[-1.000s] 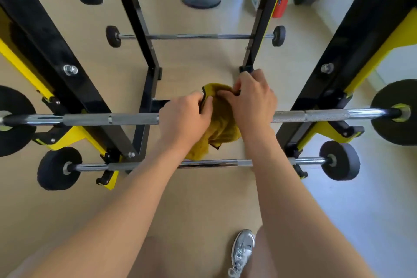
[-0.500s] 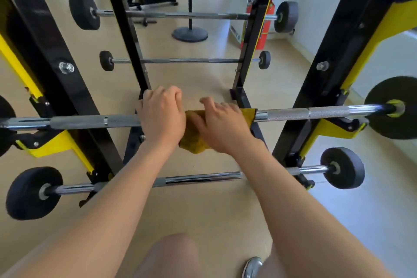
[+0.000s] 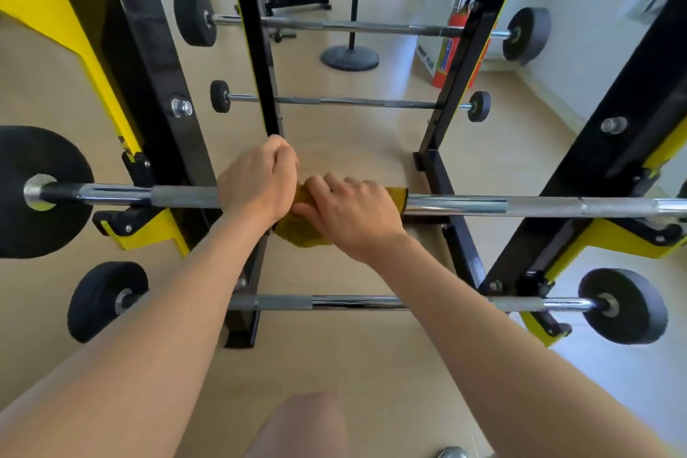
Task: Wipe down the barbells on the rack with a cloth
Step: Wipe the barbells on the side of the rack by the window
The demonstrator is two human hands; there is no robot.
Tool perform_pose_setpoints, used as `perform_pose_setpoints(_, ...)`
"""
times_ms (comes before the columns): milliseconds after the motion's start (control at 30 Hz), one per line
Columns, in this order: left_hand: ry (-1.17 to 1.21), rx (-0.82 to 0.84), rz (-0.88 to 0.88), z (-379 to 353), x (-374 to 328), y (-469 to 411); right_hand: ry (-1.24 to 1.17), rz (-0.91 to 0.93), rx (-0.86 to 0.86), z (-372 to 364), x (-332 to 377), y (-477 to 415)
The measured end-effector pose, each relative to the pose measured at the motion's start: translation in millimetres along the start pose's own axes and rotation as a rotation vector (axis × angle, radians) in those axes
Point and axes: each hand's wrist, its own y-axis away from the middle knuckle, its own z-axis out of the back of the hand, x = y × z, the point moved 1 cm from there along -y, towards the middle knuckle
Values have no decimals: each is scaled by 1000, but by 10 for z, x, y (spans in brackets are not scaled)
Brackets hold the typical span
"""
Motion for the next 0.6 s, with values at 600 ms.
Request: perform_pose_setpoints(600, -333, 22, -5, -194, -287, 145, 148, -27, 58, -33, -211, 105)
